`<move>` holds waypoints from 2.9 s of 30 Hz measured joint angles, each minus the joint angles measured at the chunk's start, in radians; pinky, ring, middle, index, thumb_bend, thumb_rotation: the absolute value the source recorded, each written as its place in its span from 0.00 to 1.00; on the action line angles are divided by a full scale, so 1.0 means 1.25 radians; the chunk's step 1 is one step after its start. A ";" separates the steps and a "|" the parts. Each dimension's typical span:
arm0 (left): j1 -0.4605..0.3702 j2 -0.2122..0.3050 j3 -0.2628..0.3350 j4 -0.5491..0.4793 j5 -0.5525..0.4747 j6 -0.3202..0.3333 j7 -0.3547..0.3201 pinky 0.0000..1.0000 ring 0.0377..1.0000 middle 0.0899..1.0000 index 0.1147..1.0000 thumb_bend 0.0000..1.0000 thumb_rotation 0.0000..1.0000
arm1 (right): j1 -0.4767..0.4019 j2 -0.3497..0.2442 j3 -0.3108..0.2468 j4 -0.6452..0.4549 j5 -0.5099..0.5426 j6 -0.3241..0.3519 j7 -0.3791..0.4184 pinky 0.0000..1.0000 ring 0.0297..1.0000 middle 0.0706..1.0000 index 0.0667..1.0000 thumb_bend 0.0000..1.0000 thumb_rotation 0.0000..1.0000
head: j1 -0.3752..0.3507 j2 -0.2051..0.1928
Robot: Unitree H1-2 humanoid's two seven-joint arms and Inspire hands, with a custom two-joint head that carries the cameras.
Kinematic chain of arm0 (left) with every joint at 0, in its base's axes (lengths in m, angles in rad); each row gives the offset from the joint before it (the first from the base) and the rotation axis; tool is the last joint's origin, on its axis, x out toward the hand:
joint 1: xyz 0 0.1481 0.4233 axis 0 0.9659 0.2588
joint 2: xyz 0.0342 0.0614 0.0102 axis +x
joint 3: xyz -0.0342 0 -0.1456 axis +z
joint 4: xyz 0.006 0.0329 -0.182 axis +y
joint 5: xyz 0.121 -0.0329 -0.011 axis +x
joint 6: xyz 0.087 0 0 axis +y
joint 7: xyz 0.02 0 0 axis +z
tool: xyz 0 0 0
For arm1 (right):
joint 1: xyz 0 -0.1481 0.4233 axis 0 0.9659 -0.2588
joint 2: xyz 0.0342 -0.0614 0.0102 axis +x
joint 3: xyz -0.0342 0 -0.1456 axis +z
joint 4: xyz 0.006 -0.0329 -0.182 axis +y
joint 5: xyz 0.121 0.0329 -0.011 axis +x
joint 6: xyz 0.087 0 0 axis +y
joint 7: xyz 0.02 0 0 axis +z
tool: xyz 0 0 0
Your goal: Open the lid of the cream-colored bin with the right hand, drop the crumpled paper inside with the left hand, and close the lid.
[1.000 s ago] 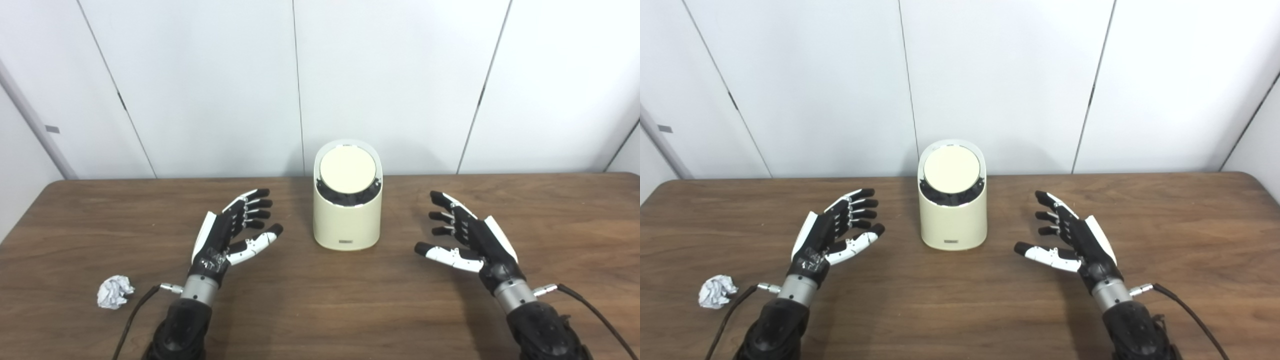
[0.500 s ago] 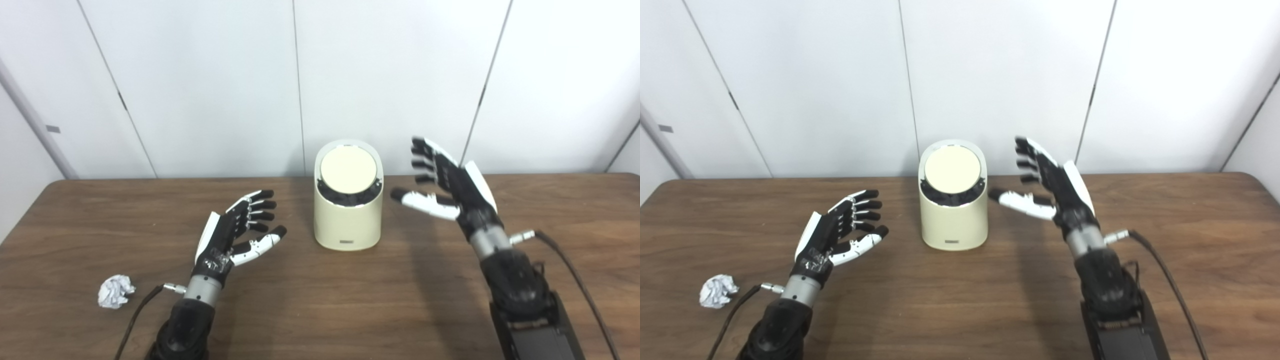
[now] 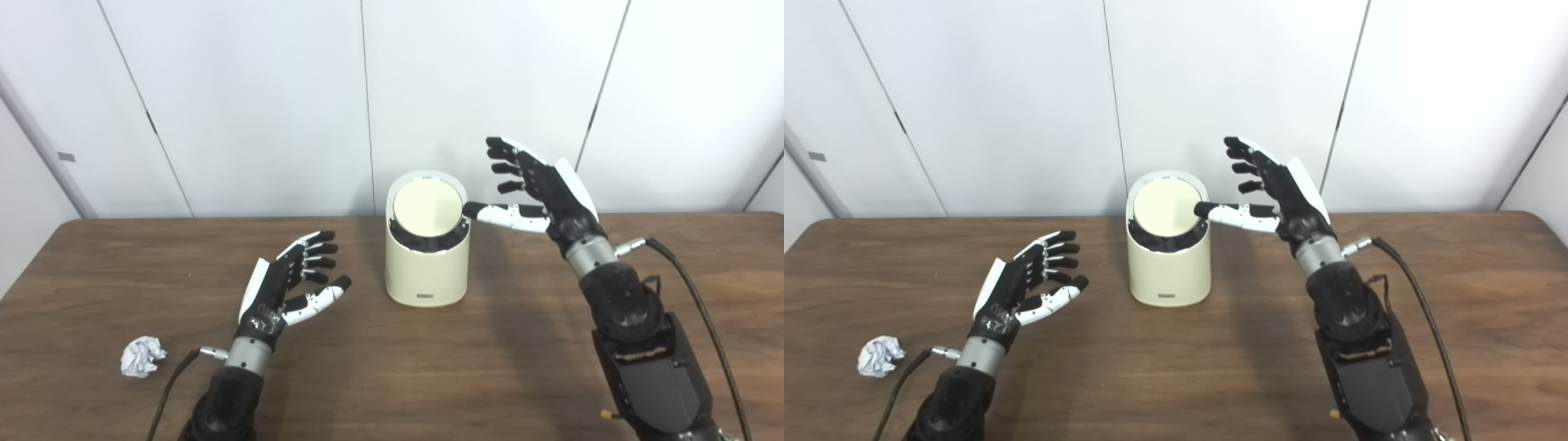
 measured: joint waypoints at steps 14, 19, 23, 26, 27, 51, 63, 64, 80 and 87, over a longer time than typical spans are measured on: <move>0.002 -0.002 0.000 0.000 0.002 0.000 0.000 0.62 0.71 0.75 0.80 0.60 0.17 | -0.043 -0.001 0.047 0.081 -0.059 0.018 0.003 0.69 0.83 0.86 0.86 0.82 0.30 | 0.004 0.007; 0.002 -0.002 0.000 0.000 0.002 0.000 0.000 0.62 0.70 0.74 0.80 0.60 0.18 | -0.066 0.002 0.055 0.112 -0.080 0.018 0.003 0.72 0.84 0.85 0.86 0.83 0.29 | 0.006 0.009; 0.002 -0.003 0.001 0.000 0.002 0.000 0.000 0.62 0.70 0.74 0.80 0.60 0.17 | -0.069 0.006 0.056 0.140 -0.083 0.017 0.003 0.72 0.85 0.86 0.86 0.82 0.29 | 0.010 0.009; 0.002 -0.003 0.001 0.000 -0.001 0.000 0.000 0.61 0.70 0.75 0.80 0.60 0.16 | -0.072 0.010 0.056 0.163 -0.083 0.017 0.003 0.71 0.85 0.86 0.86 0.82 0.29 | 0.010 0.009; 0.002 -0.003 0.001 0.000 -0.002 0.000 -0.001 0.61 0.70 0.75 0.80 0.60 0.16 | -0.074 0.010 0.056 0.169 -0.083 0.017 0.003 0.70 0.84 0.86 0.86 0.82 0.29 | 0.010 0.009; 0.009 -0.005 0.001 -0.003 -0.003 0.000 -0.001 0.61 0.70 0.74 0.80 0.60 0.15 | -0.114 0.027 0.108 0.193 -0.131 0.036 0.003 0.67 0.84 0.88 0.87 0.83 0.30 | 0.011 0.022; 0.015 -0.005 0.001 -0.008 -0.006 0.000 -0.001 0.61 0.70 0.75 0.80 0.60 0.15 | -0.119 0.025 0.124 0.203 -0.132 0.036 0.005 0.69 0.86 0.89 0.86 0.83 0.30 | 0.013 0.026; 0.016 -0.005 0.001 -0.009 -0.008 0.000 -0.001 0.61 0.70 0.74 0.80 0.59 0.15 | -0.121 0.025 0.125 0.208 -0.133 0.036 0.005 0.69 0.86 0.89 0.87 0.83 0.30 | 0.013 0.027; 0.026 -0.006 0.000 -0.017 -0.011 0.001 -0.001 0.63 0.70 0.74 0.79 0.61 0.16 | -0.186 0.006 0.201 0.249 -0.226 0.099 0.005 0.61 0.82 0.88 0.84 0.82 0.28 | 0.016 0.032; 0.027 -0.007 0.000 -0.021 -0.011 0.005 0.000 0.62 0.70 0.74 0.80 0.59 0.14 | -0.194 0.016 0.197 0.249 -0.272 0.110 0.026 0.60 0.81 0.87 0.84 0.82 0.23 | 0.020 0.033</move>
